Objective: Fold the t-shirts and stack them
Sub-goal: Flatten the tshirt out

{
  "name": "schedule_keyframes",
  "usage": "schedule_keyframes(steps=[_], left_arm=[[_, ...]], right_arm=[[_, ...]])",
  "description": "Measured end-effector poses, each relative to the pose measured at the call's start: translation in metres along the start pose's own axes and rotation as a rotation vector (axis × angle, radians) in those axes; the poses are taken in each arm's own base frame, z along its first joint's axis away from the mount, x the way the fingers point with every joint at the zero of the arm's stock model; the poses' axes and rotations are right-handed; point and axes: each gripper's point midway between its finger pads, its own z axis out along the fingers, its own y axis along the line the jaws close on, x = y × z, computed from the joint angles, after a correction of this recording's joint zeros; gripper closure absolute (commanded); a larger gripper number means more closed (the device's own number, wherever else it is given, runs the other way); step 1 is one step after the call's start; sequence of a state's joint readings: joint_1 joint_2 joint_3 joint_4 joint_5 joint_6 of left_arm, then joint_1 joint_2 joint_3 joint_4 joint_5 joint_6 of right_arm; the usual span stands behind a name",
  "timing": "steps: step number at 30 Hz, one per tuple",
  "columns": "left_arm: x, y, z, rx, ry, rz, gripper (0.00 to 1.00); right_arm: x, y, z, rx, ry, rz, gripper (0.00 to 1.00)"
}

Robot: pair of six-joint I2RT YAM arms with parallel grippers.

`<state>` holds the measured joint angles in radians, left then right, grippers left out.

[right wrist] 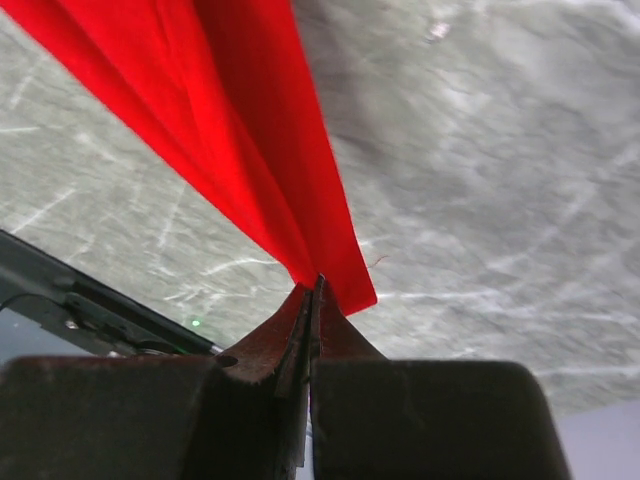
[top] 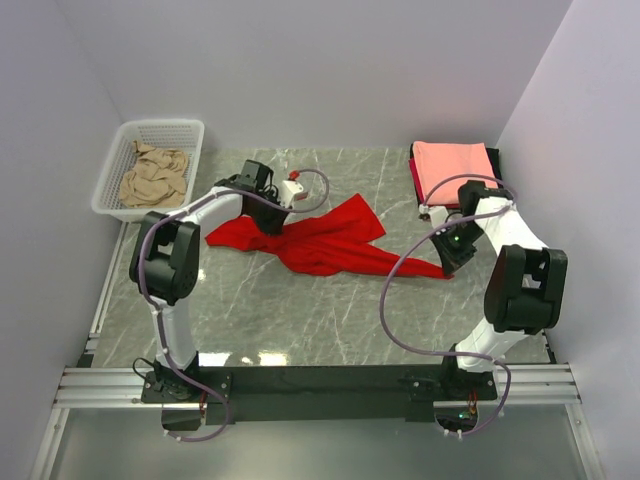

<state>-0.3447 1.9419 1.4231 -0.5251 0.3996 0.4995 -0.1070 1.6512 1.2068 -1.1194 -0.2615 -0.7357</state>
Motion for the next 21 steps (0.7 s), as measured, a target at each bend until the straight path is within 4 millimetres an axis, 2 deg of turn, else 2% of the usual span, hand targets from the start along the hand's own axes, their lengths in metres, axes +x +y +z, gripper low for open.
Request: schedule_keyframes(steps=[2,4,6,9,12,15,18,21], left_arm=[[0.009,0.006,0.002,-0.009,0.022,-0.021,0.95],[0.012,0.016,-0.005,-0.017,0.025,-0.062,0.99],[0.006,0.041,-0.022,-0.054,-0.004,-0.102,0.99],[-0.006,0.091,-0.058,-0.152,-0.081,-0.153,0.99],[-0.006,0.122,-0.083,-0.205,-0.133,-0.206,0.99],[0.003,0.125,-0.082,-0.190,-0.123,-0.251,0.99],[0.015,0.119,-0.067,-0.158,-0.086,-0.265,0.99],[0.047,0.099,-0.055,-0.107,-0.013,-0.269,0.99]], right_arm=[[0.002,-0.008,-0.003,0.022,0.001,0.006,1.00],[0.005,-0.016,-0.007,0.044,0.002,0.014,1.00],[0.009,-0.027,-0.012,0.073,0.004,0.023,1.00],[0.012,-0.043,-0.019,0.109,0.012,0.037,1.00],[0.005,-0.053,-0.020,0.118,-0.003,0.030,1.00],[0.001,-0.054,-0.017,0.113,-0.007,0.016,1.00],[0.002,-0.056,-0.016,0.113,0.005,0.011,1.00],[0.005,-0.058,-0.016,0.118,0.020,-0.009,1.00]])
